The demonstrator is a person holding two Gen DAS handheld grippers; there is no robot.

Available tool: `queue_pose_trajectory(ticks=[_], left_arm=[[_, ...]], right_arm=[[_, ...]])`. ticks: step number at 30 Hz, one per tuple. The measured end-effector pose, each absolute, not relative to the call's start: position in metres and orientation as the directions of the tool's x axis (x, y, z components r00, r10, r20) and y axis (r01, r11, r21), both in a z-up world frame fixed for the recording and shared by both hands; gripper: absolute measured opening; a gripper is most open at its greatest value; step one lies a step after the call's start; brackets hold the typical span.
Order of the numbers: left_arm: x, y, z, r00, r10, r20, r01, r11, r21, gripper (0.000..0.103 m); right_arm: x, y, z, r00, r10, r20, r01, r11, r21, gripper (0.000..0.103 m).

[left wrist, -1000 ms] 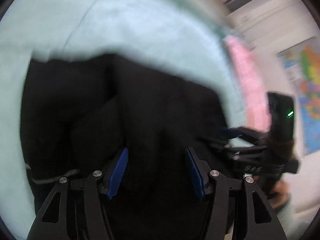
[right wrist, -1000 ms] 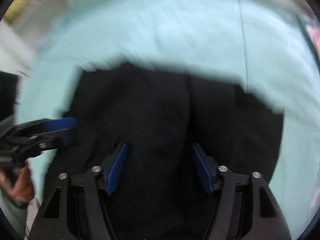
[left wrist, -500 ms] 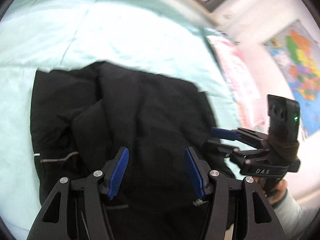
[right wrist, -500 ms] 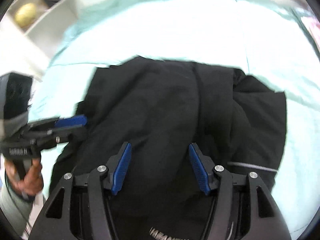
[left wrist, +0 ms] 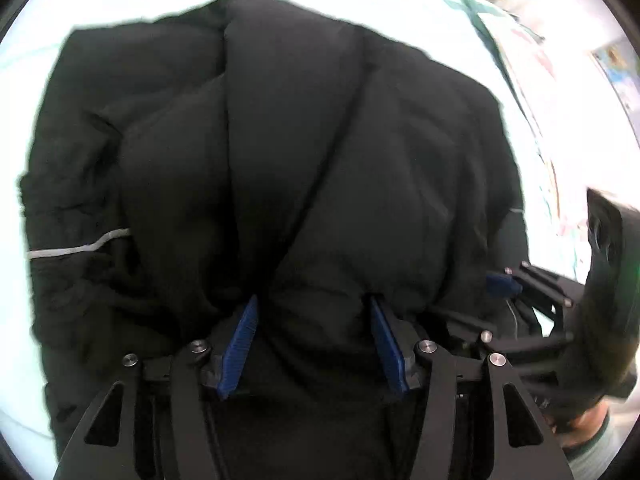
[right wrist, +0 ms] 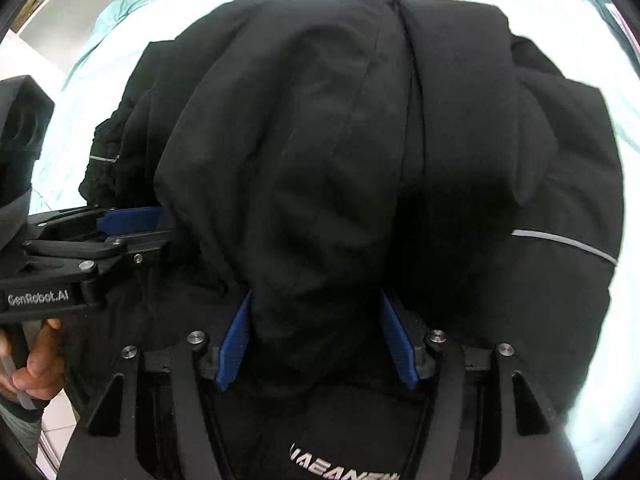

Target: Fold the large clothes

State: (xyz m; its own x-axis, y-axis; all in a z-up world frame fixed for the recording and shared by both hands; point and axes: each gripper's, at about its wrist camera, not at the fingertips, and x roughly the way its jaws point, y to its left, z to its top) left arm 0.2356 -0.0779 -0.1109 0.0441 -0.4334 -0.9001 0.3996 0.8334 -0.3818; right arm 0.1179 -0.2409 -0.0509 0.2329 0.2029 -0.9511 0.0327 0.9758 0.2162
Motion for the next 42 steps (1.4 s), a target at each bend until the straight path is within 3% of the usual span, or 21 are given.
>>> queue_pose_trajectory(ticks=[4,7,12,17,21,30,33,37,40,42], left_arm=[[0.203,-0.033,-0.066,0.084,-0.497,-0.864,0.419,0.804,-0.422,0.059],[0.156,0.031,-0.041,0.120,-0.470,-0.874,0.376,0.836,-0.399,0.059],[0.106,0.126,-0.063,0.078,-0.441,-0.894,0.193,0.887,-0.421,0.059],[0.065,0.195,-0.096,0.080,-0.502,-0.861,-0.034,0.862,-0.506,0.059],[0.063,0.187,-0.117,0.066,-0.581,-0.811,-0.104,0.804,-0.585,0.059],[0.063,0.170,-0.135,0.034,-0.570,-0.821,-0.066,0.819,-0.571,0.059],[0.064,0.155,-0.123,0.015,-0.598,-0.801,0.013,0.801,-0.598,0.058],[0.069,0.132,-0.093,0.000,-0.740,-0.672,0.096,0.669,-0.737,0.057],[0.083,0.119,-0.075,0.024,-0.833,-0.553,0.098,0.552,-0.828,0.057],[0.087,0.109,-0.072,0.020,-0.843,-0.538,0.101,0.537,-0.837,0.057]], right_arm=[[0.091,-0.256,-0.019,0.288,0.245,-0.926,0.008,0.966,0.258,0.064],[0.061,-0.276,0.003,0.319,0.222,-0.921,0.008,0.972,0.237,0.064],[0.000,-0.320,0.008,0.293,0.138,-0.946,0.094,0.980,0.173,0.064],[-0.059,-0.384,-0.010,0.263,0.164,-0.951,0.247,0.941,0.231,0.064],[-0.084,-0.401,-0.028,0.234,0.204,-0.950,0.321,0.906,0.274,0.064],[-0.116,-0.395,-0.050,0.124,0.205,-0.971,0.331,0.914,0.235,0.064],[-0.131,-0.394,-0.061,0.096,0.223,-0.970,0.364,0.899,0.243,0.064],[-0.139,-0.384,-0.077,0.084,0.313,-0.946,0.390,0.863,0.320,0.064],[-0.136,-0.377,-0.059,0.178,0.403,-0.898,0.358,0.823,0.440,0.046],[-0.132,-0.377,-0.034,0.285,0.444,-0.849,0.319,0.792,0.521,0.046]])
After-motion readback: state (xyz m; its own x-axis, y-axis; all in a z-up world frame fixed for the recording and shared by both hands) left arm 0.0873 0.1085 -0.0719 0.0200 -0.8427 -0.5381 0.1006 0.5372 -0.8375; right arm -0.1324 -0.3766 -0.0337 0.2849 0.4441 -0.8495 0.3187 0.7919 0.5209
